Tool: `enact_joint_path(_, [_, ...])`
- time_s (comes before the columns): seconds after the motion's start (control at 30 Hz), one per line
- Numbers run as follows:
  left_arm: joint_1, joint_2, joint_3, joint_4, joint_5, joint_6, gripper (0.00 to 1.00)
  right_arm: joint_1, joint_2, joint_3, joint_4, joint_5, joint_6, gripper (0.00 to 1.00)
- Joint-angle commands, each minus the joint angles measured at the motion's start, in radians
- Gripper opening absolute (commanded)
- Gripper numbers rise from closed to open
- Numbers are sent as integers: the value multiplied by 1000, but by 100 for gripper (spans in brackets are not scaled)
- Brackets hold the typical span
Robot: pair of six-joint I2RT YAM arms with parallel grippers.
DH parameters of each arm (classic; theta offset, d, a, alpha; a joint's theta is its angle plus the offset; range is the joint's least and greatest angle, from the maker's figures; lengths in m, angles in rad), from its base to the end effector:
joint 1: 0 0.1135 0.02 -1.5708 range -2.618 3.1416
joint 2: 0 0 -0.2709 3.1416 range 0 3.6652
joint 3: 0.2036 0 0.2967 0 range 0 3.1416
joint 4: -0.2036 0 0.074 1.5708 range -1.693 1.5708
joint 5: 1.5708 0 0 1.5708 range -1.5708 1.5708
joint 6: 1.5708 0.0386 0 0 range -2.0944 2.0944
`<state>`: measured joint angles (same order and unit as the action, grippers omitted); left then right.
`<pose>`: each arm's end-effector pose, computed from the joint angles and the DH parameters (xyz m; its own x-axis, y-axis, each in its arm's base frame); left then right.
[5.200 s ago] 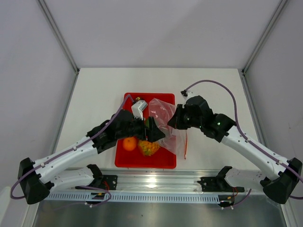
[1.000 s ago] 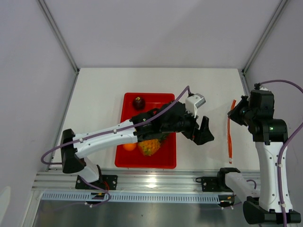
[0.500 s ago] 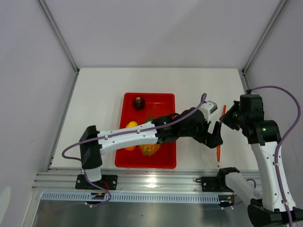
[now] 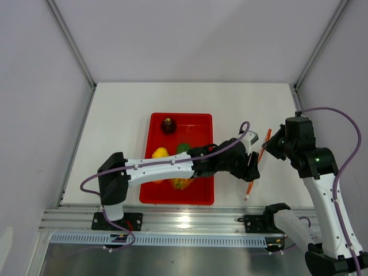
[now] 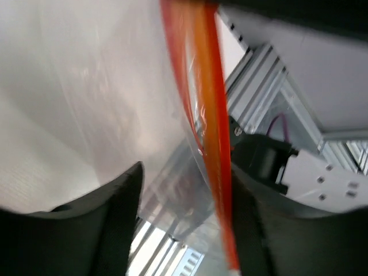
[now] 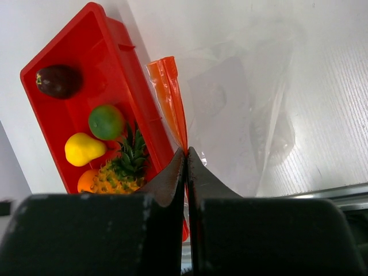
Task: Place the food in the zip-top bag and seal the zipper
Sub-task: Pick up the zipper food storage bag at the center of the board.
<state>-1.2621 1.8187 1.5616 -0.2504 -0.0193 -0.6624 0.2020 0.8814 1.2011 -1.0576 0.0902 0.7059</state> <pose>0.1469 -0.4582 0.3055 -0.6991 0.1684 -0.6949 0.6563 0.5369 -0.5301 0.1848 0.0343 0.3952 -0.5888 0.5389 -0.6024 0.3252 0.8403 0.4339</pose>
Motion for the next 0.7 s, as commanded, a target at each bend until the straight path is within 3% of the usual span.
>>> enact_joint_path(0.0, [30,-71,-93,104,103,-29,57,5,-15,-6,24,3,-6,0])
enact_joint_path(0.03, [36,-76,-121,111,114,-37,49,5,-16,-6,24,-1,-6,0])
enact_joint_path(0.23, [52,-116,-190,157,151,-29,38,7,-18,-8,21,-12,-19,0])
enact_joint_path(0.3, [52,-122,-199,163,177,-17,29,5,-18,-14,27,-32,-39,2])
enact_joint_path(0.4, [52,-124,-204,172,217,-9,11,5,-16,-20,41,-78,-88,19])
enact_joint_path(0.43, [52,-127,-209,178,223,-9,7,5,-18,-20,42,-111,-107,35])
enact_joint_path(0.47, [52,-131,-215,180,226,-11,2,7,-15,-18,41,-139,-141,40])
enact_joint_path(0.67, [76,-168,-281,226,239,-55,1,7,-28,43,-8,-194,-192,69])
